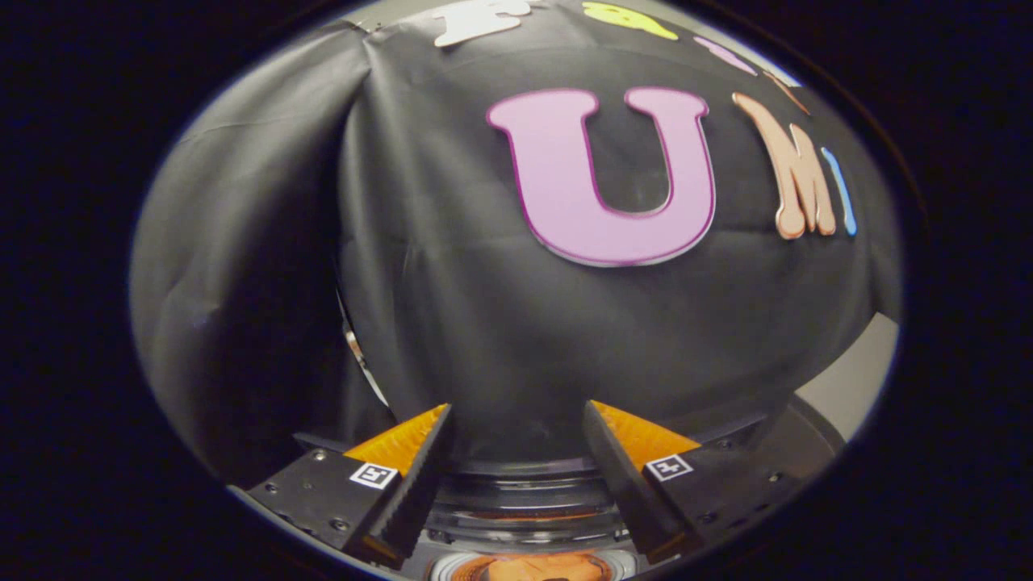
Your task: Put the clothes into the washing machine and then close the washing machine lid.
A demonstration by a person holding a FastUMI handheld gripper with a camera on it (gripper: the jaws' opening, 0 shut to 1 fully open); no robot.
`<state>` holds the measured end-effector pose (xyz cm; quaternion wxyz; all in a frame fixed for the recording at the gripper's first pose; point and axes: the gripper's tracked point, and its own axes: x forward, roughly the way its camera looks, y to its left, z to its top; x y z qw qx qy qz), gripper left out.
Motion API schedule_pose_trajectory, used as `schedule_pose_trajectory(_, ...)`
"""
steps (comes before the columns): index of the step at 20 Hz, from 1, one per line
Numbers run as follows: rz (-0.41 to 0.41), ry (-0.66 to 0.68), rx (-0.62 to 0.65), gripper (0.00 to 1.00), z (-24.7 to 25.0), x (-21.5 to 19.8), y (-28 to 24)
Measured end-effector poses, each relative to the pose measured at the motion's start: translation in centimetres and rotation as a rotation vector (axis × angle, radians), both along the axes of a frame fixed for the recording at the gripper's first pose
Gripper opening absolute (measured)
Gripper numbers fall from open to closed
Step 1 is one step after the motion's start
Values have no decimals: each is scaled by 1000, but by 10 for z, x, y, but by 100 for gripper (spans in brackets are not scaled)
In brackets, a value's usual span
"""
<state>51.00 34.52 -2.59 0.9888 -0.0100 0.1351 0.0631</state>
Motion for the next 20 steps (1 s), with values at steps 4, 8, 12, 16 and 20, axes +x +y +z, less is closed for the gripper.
schedule_pose_trajectory(4,17,-16,3,97,-2,4,3)
schedule_pose_trajectory(8,17,-4,-12,100,-3,1,1)
schedule_pose_trajectory(12,17,-27,-13,100,-2,1,1)
schedule_pose_trajectory(16,20,-53,-11,100,1,4,0)
schedule_pose_trajectory(20,14,-49,-11,100,0,3,-1)
